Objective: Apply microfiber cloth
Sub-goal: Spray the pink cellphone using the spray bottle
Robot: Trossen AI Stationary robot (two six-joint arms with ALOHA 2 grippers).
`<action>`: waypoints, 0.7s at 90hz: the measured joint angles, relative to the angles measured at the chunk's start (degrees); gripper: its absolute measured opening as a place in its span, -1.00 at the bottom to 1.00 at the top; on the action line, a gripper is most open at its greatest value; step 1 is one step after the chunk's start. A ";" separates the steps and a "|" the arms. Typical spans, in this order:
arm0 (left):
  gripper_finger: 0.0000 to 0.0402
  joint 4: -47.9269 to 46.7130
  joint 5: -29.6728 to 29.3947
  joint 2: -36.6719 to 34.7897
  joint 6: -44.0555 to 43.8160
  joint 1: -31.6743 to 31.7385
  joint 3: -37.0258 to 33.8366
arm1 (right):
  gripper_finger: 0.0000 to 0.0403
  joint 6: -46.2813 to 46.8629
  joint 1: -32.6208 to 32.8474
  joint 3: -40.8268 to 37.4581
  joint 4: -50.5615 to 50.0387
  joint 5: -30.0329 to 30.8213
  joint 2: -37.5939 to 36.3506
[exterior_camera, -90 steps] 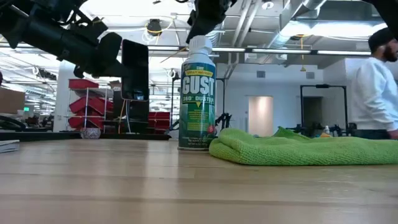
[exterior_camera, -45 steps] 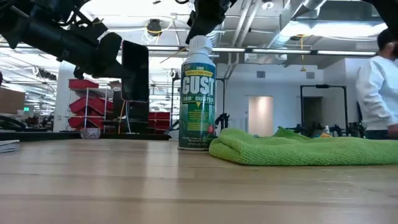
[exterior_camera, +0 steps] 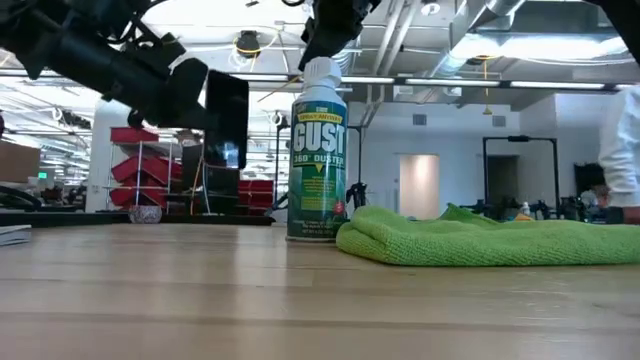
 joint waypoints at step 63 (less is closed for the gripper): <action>-0.99 -1.97 -0.13 0.02 -1.13 0.00 0.03 | -1.00 0.48 0.07 -0.13 -0.14 -1.18 0.07</action>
